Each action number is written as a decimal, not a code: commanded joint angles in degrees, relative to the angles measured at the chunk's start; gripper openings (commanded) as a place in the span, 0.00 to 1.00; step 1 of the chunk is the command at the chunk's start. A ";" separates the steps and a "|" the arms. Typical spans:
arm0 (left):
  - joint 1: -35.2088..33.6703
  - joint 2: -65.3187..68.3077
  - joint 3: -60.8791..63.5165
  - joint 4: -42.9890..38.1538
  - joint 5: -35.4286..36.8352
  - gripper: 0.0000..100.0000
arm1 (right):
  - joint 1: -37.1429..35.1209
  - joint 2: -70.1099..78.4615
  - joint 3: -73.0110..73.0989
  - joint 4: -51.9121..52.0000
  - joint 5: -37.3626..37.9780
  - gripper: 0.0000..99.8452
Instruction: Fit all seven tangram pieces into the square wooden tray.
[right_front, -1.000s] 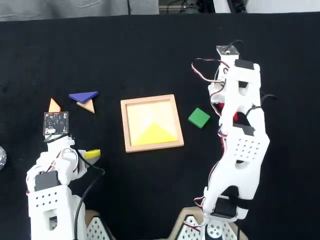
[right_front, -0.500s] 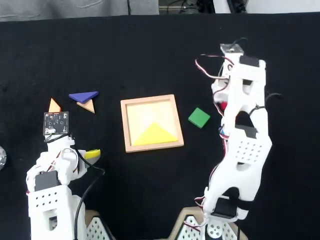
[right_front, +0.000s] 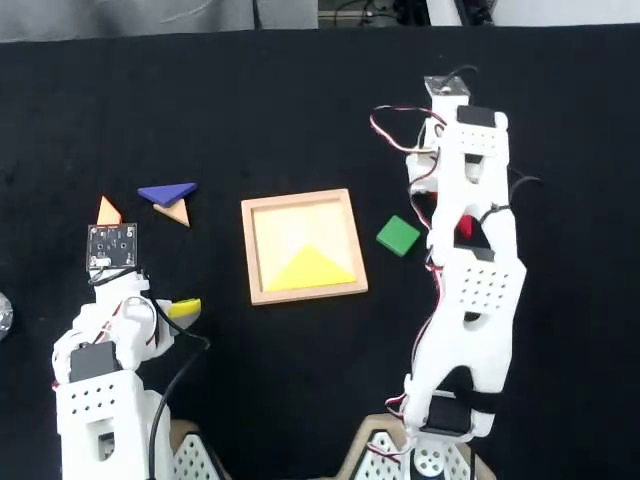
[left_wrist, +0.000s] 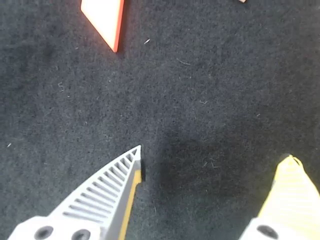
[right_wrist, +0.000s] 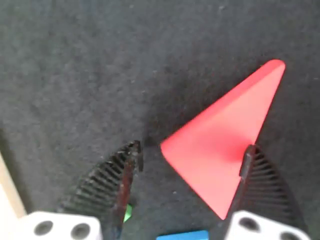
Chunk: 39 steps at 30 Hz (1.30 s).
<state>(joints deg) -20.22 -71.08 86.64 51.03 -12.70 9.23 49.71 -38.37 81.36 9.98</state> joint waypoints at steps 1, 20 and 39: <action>-0.31 -0.62 0.04 -0.79 -0.62 0.40 | 2.29 2.42 -6.11 1.93 -0.26 0.31; -0.22 -0.62 0.04 -0.79 -0.62 0.40 | 3.52 12.79 -23.69 11.25 1.93 0.25; -0.22 -0.62 0.04 -0.79 -0.62 0.40 | 10.81 11.82 -25.45 16.44 2.29 0.04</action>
<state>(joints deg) -20.22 -71.08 86.64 51.03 -12.70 19.34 63.60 -61.41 94.37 10.33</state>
